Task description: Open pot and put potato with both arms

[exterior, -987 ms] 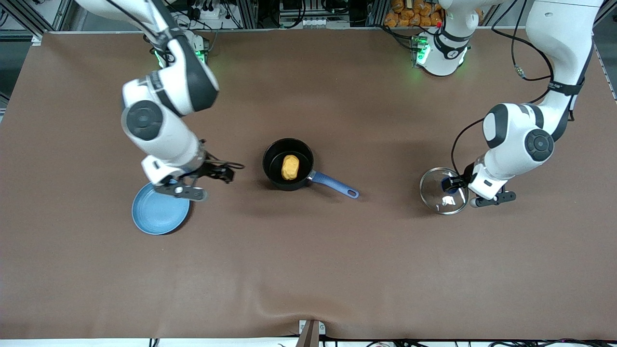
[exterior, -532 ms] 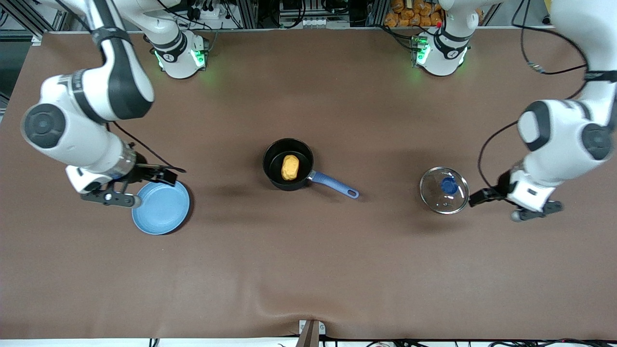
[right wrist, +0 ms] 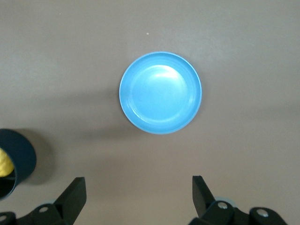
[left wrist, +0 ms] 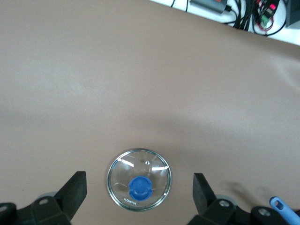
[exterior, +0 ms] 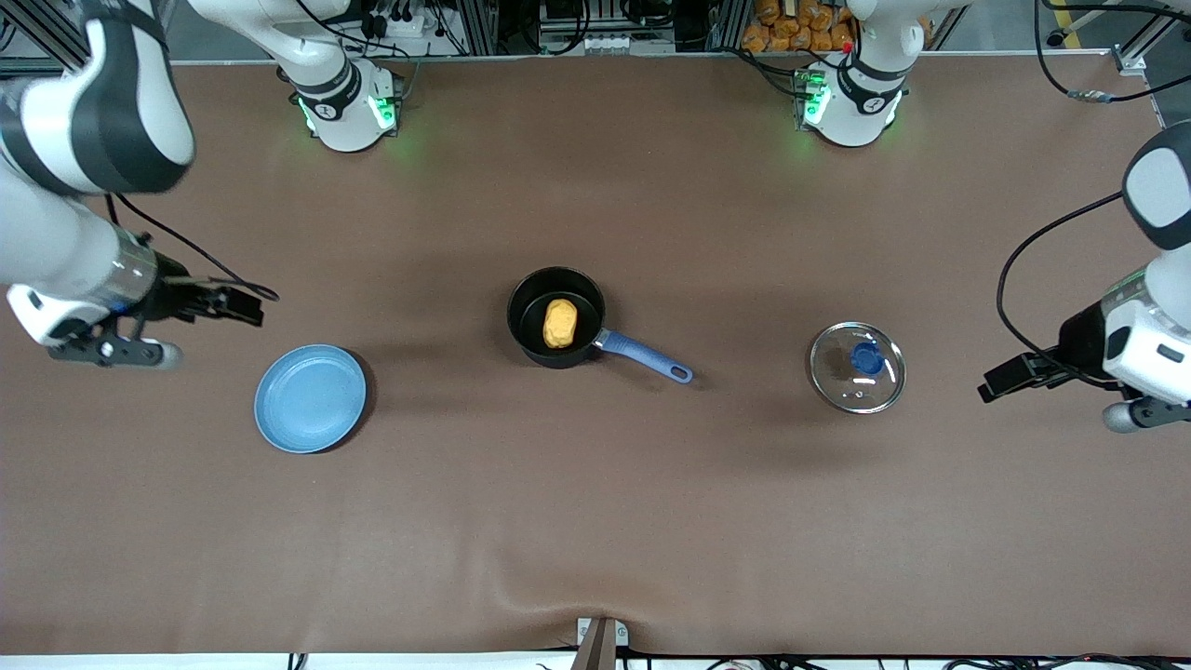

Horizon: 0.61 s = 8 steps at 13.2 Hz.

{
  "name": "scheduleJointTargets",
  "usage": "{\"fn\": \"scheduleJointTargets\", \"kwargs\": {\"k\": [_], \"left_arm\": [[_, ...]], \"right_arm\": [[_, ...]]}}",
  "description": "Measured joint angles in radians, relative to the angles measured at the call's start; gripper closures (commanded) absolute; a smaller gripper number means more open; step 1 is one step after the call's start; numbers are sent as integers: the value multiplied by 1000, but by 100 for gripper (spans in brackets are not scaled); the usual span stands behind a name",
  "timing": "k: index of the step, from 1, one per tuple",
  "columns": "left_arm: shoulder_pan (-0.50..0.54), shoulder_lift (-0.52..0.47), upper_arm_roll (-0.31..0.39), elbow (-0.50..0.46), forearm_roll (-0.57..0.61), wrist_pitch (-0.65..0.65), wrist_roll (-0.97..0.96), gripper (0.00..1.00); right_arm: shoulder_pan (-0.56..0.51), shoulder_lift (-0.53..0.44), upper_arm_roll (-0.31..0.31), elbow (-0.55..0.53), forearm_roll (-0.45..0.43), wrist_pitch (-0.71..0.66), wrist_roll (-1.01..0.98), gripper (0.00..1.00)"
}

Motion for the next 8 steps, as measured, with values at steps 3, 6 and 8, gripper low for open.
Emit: {"fn": "scheduleJointTargets", "kwargs": {"k": [3, 6, 8], "left_arm": [[0, -1, 0, 34, 0, -7, 73, 0], [0, -14, -4, 77, 0, -53, 103, 0], [-4, -48, -13, 95, 0, -86, 103, 0]], "right_arm": [[-2, -96, 1, 0, 0, -70, 0, 0], [-3, -169, 2, -3, 0, -116, 0, 0], [-3, -194, 2, -10, 0, -119, 0, 0]]}}
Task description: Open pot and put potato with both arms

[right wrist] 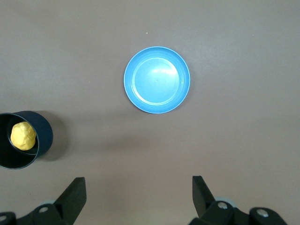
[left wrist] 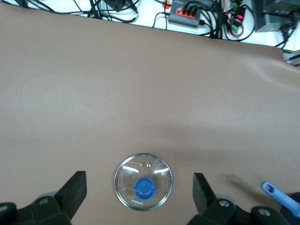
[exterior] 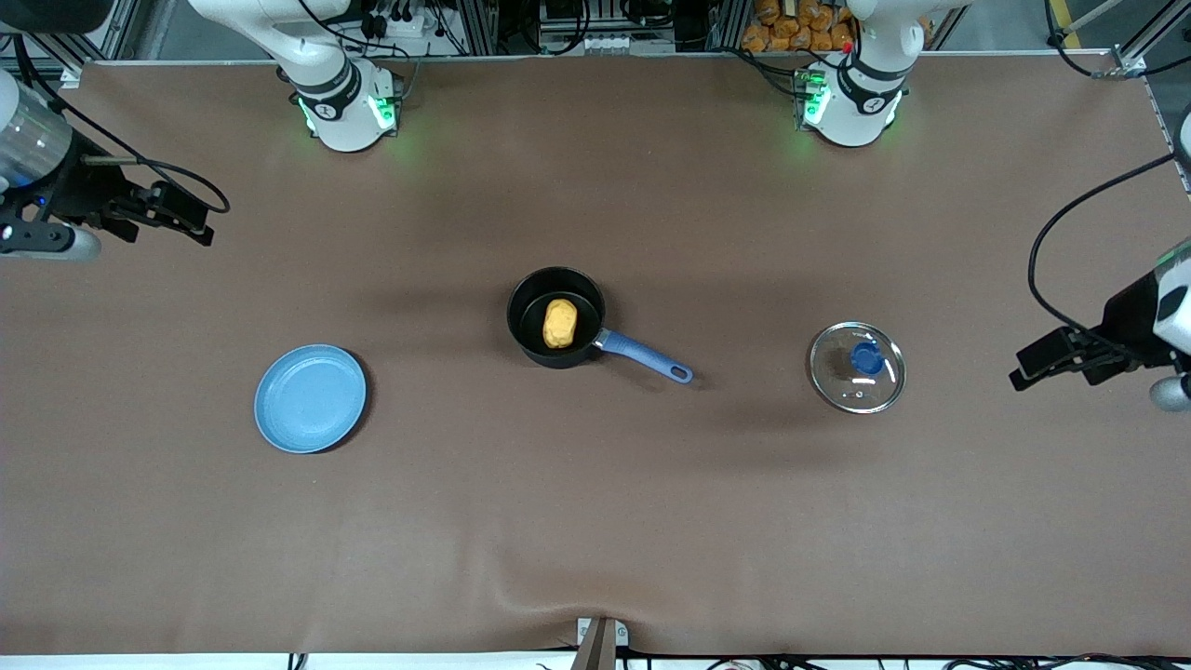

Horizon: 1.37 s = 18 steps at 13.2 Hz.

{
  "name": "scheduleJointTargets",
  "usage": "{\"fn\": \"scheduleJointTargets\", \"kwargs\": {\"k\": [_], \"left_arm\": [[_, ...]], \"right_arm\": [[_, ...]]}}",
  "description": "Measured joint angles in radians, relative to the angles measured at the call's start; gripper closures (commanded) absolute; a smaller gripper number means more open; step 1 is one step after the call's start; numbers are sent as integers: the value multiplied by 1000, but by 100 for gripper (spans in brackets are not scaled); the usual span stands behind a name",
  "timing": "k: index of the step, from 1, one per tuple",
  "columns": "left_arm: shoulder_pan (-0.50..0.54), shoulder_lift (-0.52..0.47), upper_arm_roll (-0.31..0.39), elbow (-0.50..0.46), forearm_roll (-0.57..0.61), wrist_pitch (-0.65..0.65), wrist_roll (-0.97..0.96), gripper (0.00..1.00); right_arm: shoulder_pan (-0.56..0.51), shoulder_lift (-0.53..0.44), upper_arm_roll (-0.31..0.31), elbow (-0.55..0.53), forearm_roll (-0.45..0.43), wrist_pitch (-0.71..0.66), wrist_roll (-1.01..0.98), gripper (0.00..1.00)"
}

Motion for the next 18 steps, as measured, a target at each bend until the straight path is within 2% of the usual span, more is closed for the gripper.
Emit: {"fn": "scheduleJointTargets", "kwargs": {"k": [3, 8, 14, 16, 18], "left_arm": [[-4, -76, -41, 4, 0, -65, -9, 0], [-7, -142, -77, 4, 0, -211, -65, 0], [-6, -215, -83, 2, 0, -339, -81, 0], [-27, -222, -57, -2, 0, -369, -87, 0], [-98, -222, 27, -8, 0, -398, -87, 0]], "right_arm": [[0, -12, 0, -16, 0, 0, 0, 0], [-1, -12, 1, -19, 0, 1, 0, 0], [-1, -13, 1, -19, 0, 1, 0, 0], [-1, -13, 1, -20, 0, 1, 0, 0], [-1, -13, 1, -22, 0, 1, 0, 0]]}}
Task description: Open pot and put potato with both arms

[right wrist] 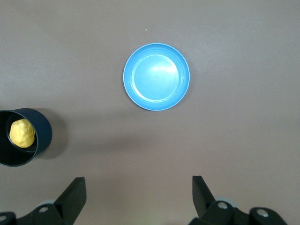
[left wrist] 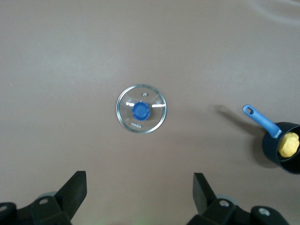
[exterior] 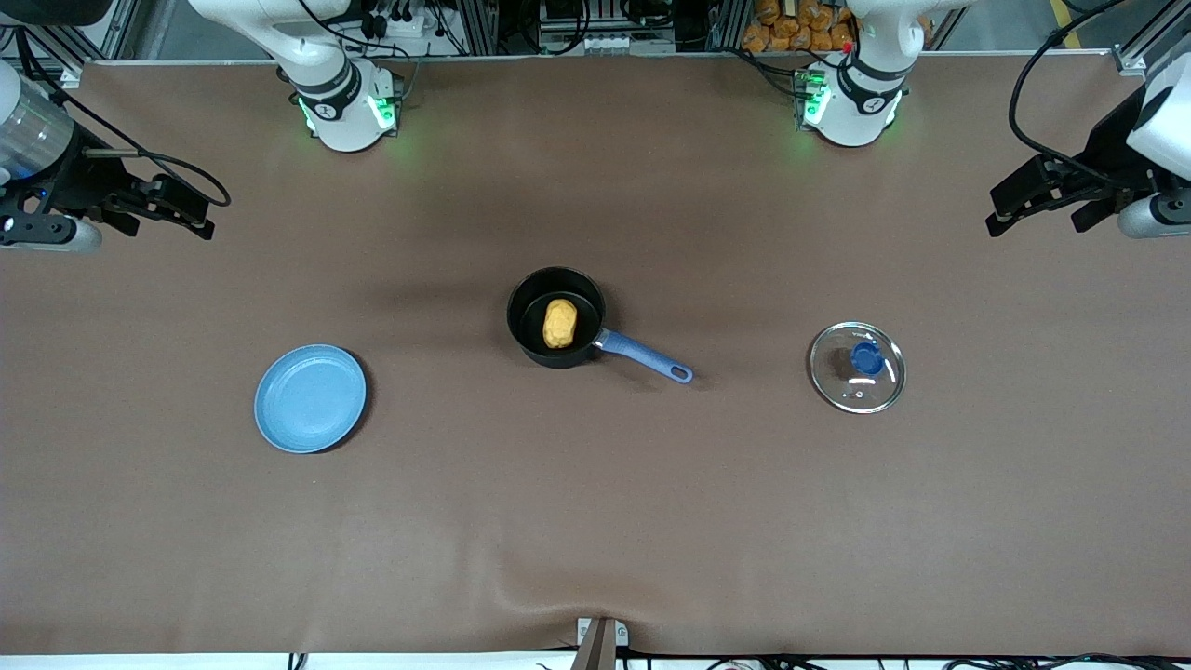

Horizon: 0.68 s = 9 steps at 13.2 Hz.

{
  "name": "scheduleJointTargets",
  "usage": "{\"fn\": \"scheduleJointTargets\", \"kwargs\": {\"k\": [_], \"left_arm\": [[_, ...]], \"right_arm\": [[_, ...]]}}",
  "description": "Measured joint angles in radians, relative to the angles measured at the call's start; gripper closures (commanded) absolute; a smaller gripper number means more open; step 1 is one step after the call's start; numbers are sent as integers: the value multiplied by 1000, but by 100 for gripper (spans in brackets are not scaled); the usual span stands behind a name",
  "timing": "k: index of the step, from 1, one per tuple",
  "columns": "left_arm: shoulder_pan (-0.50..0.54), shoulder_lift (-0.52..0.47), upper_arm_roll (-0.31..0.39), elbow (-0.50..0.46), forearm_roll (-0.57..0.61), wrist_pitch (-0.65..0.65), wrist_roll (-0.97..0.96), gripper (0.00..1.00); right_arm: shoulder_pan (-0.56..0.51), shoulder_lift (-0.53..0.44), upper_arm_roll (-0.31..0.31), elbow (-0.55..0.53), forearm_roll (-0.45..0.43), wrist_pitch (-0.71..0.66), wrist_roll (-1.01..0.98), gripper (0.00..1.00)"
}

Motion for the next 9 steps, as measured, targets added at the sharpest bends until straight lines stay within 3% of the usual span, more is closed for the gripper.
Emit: {"fn": "scheduleJointTargets", "kwargs": {"k": [2, 9], "left_arm": [[-41, -1, 52, -8, 0, -24, 0, 0], [-65, -94, 73, -116, 16, -53, -5, 0]], "right_arm": [[0, -2, 0, -4, 0, 0, 0, 0], [-4, -6, 0, -10, 0, 3, 0, 0]]}}
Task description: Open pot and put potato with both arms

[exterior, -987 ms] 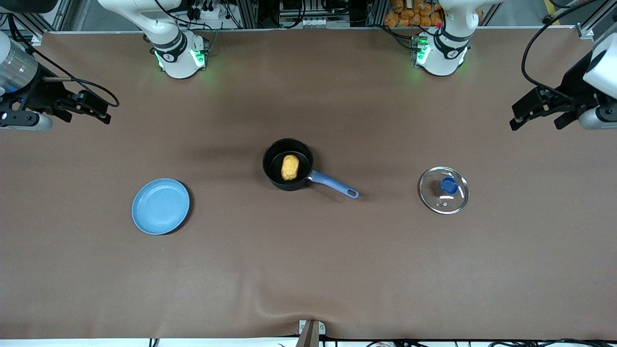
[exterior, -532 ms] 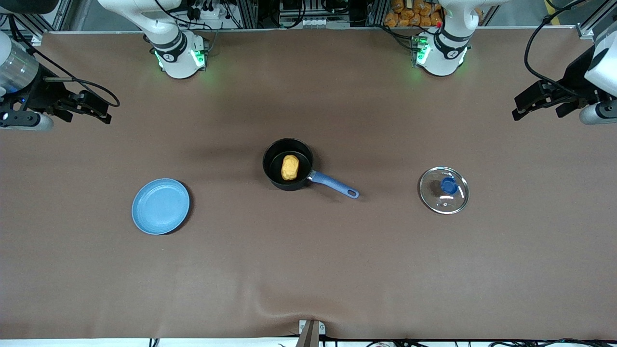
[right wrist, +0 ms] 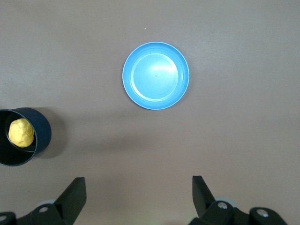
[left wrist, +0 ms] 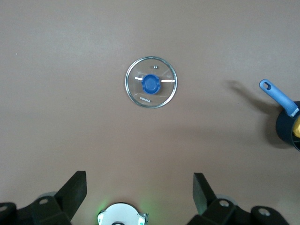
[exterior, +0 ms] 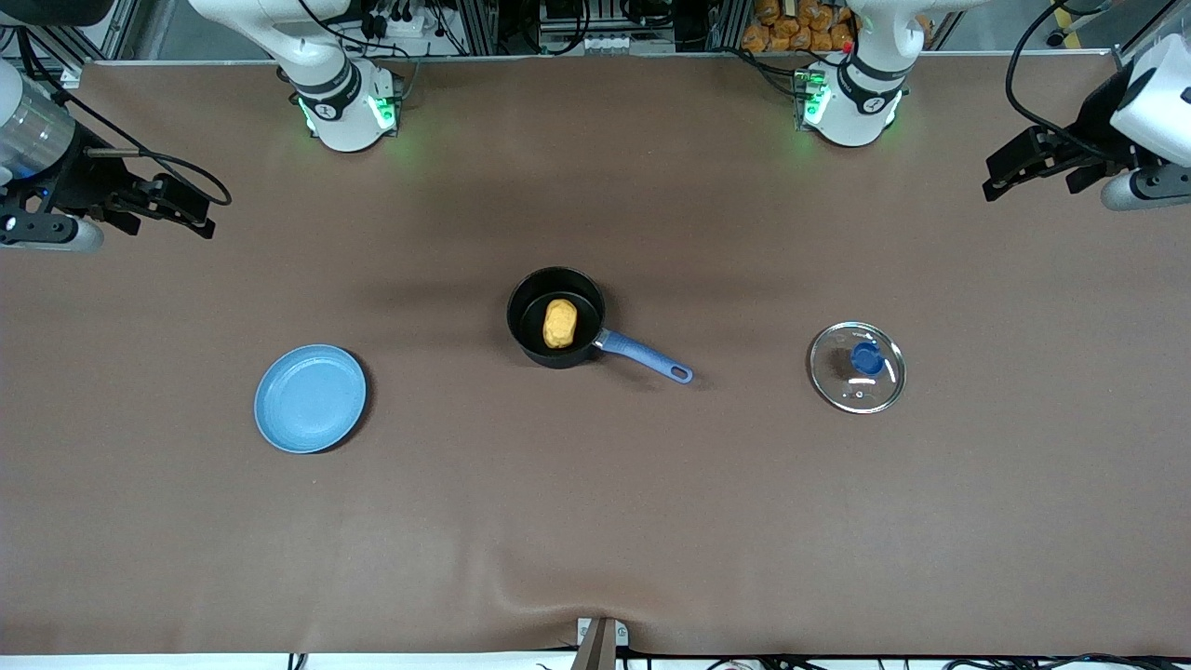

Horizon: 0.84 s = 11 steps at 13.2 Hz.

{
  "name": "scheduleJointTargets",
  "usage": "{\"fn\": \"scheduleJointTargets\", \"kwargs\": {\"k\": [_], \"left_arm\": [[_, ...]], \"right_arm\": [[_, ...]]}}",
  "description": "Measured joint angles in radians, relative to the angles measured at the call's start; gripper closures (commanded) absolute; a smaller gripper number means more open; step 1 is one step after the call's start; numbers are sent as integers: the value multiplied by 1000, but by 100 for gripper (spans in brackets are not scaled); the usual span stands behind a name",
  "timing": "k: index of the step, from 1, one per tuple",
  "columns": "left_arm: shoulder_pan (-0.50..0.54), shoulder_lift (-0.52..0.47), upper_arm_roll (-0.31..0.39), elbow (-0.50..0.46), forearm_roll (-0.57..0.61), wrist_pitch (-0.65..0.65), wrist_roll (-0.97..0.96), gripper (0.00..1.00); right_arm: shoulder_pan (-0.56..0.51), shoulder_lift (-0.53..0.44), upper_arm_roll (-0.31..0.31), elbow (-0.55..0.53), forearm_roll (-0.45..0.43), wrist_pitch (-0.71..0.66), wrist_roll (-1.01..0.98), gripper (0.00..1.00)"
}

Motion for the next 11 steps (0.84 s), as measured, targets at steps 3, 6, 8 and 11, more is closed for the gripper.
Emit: {"fn": "scheduleJointTargets", "kwargs": {"k": [3, 6, 8, 11], "left_arm": [[-13, -4, 17, -14, 40, 23, -1, 0], [-13, -4, 23, -17, 40, 26, -1, 0], [-14, -4, 23, -18, 40, 26, -4, 0], [-14, -4, 23, -18, 40, 26, -6, 0]], "right_arm": [[-1, -1, 0, 0, 0, 1, 0, 0], [-2, -3, 0, -1, 0, 1, 0, 0], [-2, -5, 0, -3, 0, 1, 0, 0], [-4, -7, 0, -4, 0, 1, 0, 0]]}}
